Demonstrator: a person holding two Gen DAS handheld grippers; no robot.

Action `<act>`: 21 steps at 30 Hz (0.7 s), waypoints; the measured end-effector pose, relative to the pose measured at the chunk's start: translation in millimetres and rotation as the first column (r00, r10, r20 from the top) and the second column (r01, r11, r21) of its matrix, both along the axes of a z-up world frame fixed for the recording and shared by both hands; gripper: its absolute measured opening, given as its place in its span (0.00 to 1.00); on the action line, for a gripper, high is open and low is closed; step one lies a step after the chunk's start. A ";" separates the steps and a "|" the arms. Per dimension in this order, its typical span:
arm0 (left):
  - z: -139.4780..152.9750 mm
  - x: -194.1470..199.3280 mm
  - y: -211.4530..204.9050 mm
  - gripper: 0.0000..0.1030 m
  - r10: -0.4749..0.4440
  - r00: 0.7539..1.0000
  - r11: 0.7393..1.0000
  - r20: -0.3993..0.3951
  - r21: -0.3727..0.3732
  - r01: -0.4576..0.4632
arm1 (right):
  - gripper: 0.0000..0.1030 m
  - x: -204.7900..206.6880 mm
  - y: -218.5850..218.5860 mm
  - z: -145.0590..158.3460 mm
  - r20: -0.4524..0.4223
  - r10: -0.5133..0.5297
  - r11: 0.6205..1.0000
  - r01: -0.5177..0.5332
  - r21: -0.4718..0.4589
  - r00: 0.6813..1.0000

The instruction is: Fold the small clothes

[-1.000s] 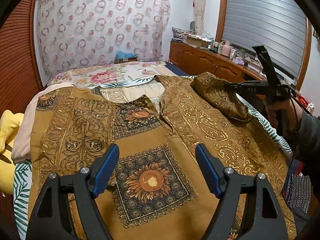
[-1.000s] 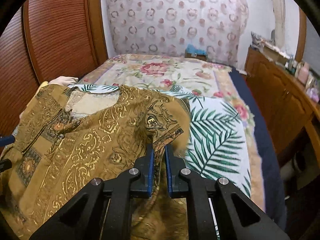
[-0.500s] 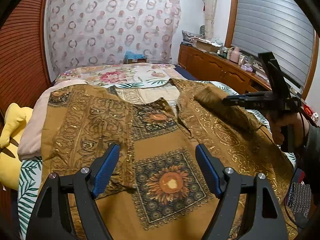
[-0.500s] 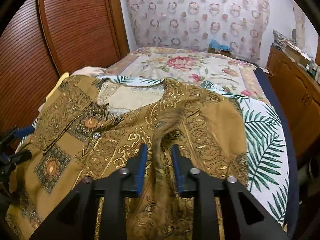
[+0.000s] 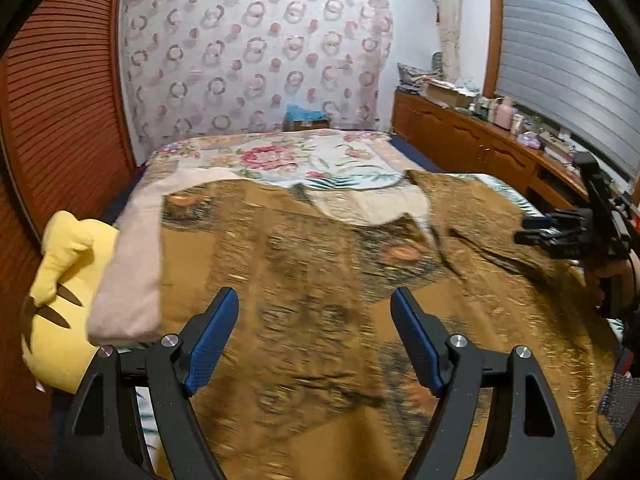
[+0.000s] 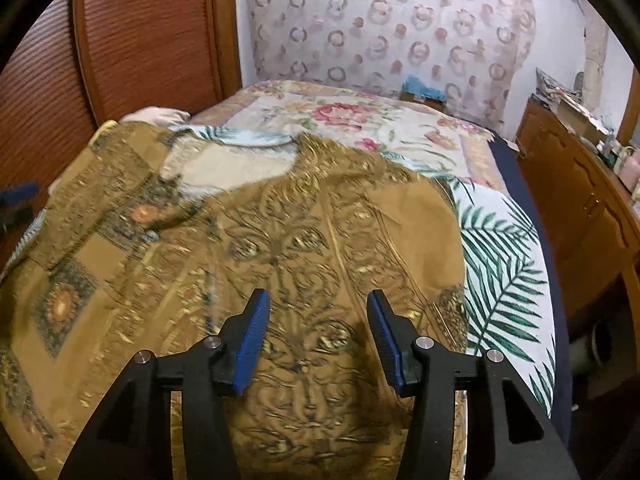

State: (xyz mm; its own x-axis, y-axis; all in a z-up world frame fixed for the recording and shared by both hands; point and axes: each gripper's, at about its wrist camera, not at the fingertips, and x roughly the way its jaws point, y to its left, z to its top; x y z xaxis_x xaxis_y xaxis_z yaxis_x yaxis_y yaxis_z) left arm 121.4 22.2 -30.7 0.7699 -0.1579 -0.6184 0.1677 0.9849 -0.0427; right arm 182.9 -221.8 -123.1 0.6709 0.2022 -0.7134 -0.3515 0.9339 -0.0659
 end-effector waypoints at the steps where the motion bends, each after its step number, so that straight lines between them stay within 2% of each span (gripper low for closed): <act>1: 0.0 2.7 5.8 0.77 0.008 1.000 1.000 -0.001 0.005 -0.008 | 0.51 2.5 -0.7 -4.7 -0.011 -0.004 1.000 0.003 -0.005 1.000; 4: -0.8 15.3 21.7 0.77 0.027 1.000 1.000 -0.013 0.014 -0.027 | 0.51 8.3 -1.4 -13.8 -0.035 -0.012 1.000 0.012 -0.019 0.999; 8: -3.8 32.3 37.5 0.77 0.038 0.999 0.999 -0.036 0.029 -0.037 | 0.51 9.1 -5.1 -15.4 -0.021 -0.019 1.000 0.019 0.010 1.000; 12: -8.6 45.8 49.3 0.58 0.054 0.997 0.998 -0.061 0.031 -0.052 | 0.52 6.3 -5.2 -17.0 -0.007 -0.019 1.000 0.019 0.009 1.000; 15: -12.3 57.7 58.7 0.51 0.063 0.994 0.998 -0.084 0.015 -0.062 | 0.53 5.1 -5.3 -17.3 -0.008 -0.018 1.000 0.018 0.010 1.000; 21: -13.6 80.1 77.9 0.49 0.114 0.988 0.993 -0.103 0.019 -0.113 | 0.54 3.8 -7.9 -17.4 -0.008 -0.016 1.000 0.017 0.009 1.000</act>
State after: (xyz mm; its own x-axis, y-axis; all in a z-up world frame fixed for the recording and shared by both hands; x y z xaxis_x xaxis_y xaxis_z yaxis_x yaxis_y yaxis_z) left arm 201.6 100.1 -44.2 0.7140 -0.0650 -0.6971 0.0504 0.9979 -0.0414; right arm 186.7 -229.7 -140.5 0.6685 0.1977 -0.7169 -0.3365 0.9401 -0.0545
